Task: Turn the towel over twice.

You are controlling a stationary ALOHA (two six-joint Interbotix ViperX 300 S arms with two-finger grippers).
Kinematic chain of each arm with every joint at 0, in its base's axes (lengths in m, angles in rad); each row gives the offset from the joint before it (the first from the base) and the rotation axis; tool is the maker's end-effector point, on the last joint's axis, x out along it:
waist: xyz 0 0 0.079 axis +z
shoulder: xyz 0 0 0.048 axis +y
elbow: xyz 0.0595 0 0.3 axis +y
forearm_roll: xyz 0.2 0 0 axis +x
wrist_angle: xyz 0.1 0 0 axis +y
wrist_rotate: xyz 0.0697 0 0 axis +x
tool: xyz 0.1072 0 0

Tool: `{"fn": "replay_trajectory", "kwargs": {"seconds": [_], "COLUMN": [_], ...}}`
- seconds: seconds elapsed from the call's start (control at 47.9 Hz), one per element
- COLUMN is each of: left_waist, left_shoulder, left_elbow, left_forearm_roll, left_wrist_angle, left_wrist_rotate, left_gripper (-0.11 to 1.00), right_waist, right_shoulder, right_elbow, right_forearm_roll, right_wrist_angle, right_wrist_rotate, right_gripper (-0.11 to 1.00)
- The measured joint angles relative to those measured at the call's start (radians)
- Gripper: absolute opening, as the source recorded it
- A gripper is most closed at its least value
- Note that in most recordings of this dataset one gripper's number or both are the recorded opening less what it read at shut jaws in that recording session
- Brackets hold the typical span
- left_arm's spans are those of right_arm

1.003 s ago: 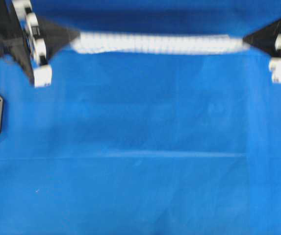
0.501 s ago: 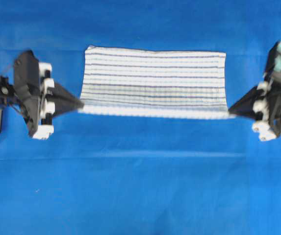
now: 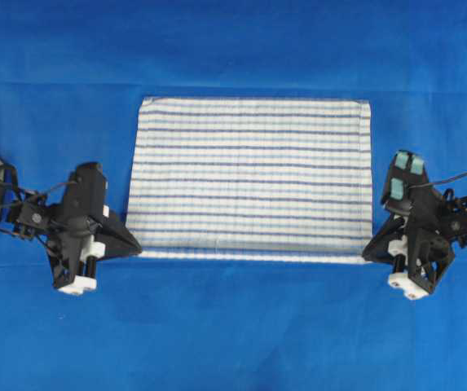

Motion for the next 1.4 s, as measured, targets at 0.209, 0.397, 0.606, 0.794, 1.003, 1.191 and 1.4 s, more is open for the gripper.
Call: {"fn": "replay_trajectory", "kwargs": {"seconds": [0.209,0.397,0.606,0.794,1.003,1.191,1.4], "left_waist": [-0.006,-0.005,-0.003,-0.003,0.035,0.094,0.153], "left_shoulder": [0.029,0.029,0.025,-0.029,-0.16,-0.313,-0.482], "left_elbow": [-0.017,-0.018,-0.017,-0.028,-0.054,-0.054,-0.023], "left_forearm_roll": [0.002,0.0,0.002,0.002,0.002,0.0,0.002], "left_wrist_angle": [0.006,0.006,0.008,0.061,0.179,0.199,0.199], "left_wrist_rotate": [-0.002,-0.002,-0.002,0.014,0.029,0.137,0.265], "left_gripper": [0.01,0.01,0.14,0.67,0.82,0.79,0.79], "right_waist": [0.002,0.0,0.0,0.0,-0.015,-0.1,-0.204], "right_shoulder": [0.009,0.009,0.009,-0.009,-0.121,-0.295,-0.512], "right_elbow": [-0.008,-0.008,-0.008,-0.026,-0.061,-0.072,-0.049], "right_forearm_roll": [0.002,-0.002,-0.006,-0.023,-0.155,-0.353,-0.548], "right_wrist_angle": [0.002,0.003,0.008,0.051,0.138,0.17,0.172], "right_wrist_rotate": [0.002,0.0,0.0,-0.009,-0.012,-0.012,-0.011], "right_gripper": [0.05,0.05,0.06,0.54,0.63,0.63,0.63]}}
